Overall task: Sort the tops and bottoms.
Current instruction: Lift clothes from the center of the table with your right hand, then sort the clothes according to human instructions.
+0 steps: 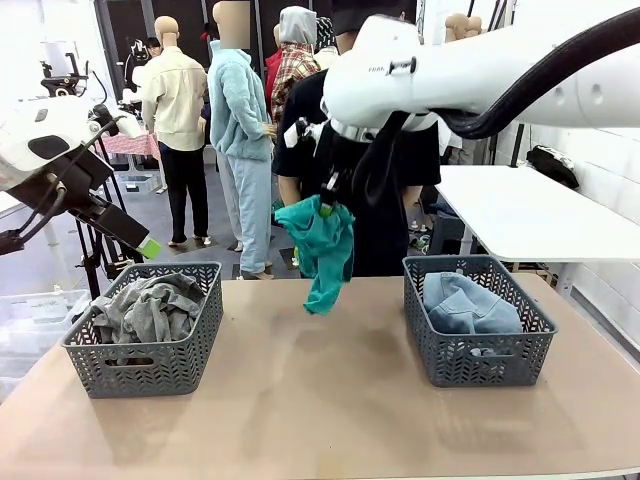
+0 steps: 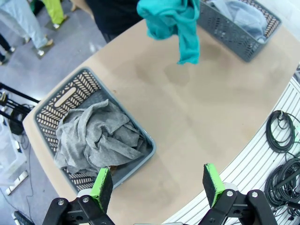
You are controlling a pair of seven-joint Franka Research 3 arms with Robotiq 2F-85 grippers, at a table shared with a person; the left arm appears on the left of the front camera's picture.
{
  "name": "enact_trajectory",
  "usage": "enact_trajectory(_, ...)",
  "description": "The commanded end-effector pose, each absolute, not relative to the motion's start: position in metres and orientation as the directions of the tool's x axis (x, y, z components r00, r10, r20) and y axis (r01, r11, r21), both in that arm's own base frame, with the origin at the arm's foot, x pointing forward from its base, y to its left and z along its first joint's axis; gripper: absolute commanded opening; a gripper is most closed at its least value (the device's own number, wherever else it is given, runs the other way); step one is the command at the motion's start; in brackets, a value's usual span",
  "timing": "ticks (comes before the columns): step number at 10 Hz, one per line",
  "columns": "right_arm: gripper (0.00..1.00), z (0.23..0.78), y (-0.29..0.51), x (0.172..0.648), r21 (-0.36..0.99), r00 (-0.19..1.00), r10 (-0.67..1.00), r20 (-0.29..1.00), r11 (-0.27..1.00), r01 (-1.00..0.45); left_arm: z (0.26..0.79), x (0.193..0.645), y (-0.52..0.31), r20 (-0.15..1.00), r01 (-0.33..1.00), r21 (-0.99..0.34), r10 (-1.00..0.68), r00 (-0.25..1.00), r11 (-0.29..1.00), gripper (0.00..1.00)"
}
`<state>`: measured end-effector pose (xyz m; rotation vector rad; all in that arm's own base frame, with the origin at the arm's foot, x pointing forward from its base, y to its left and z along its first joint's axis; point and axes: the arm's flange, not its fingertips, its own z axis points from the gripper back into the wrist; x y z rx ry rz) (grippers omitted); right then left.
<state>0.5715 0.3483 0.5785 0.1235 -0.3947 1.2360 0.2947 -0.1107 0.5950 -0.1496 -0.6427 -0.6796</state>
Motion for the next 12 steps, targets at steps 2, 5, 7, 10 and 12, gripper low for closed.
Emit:
enact_trajectory(2,0.00,0.5600,0.3507,0.5773,-0.092,0.280,0.896,0.344,0.329,-0.940,0.5952,0.2951,-0.1092,0.603,0.631,0.064,-0.534,0.593,0.773,1.00)
enact_trajectory(5,0.00,0.5600,0.3507,0.5773,-0.092,0.280,0.896,0.344,0.329,-0.940,0.5952,0.2951,-0.1092,0.603,0.631,0.064,-0.534,0.593,0.773,1.00)
enact_trajectory(7,0.00,0.5600,0.3507,0.5773,-0.092,0.280,0.896,0.344,0.329,-0.940,0.5952,0.2951,-0.1092,0.603,0.631,0.064,-0.534,0.593,0.773,1.00)
enact_trajectory(10,0.00,0.5600,0.3507,0.5773,-0.092,0.280,0.896,0.344,0.329,-0.940,0.5952,0.2951,-0.1092,0.603,0.631,0.064,-0.534,0.593,0.773,1.00)
enact_trajectory(12,0.00,0.5600,0.3507,0.5773,-0.092,0.280,0.896,0.344,0.329,-0.940,0.5952,0.2951,-0.1092,0.603,0.631,0.064,-0.534,0.593,0.773,1.00)
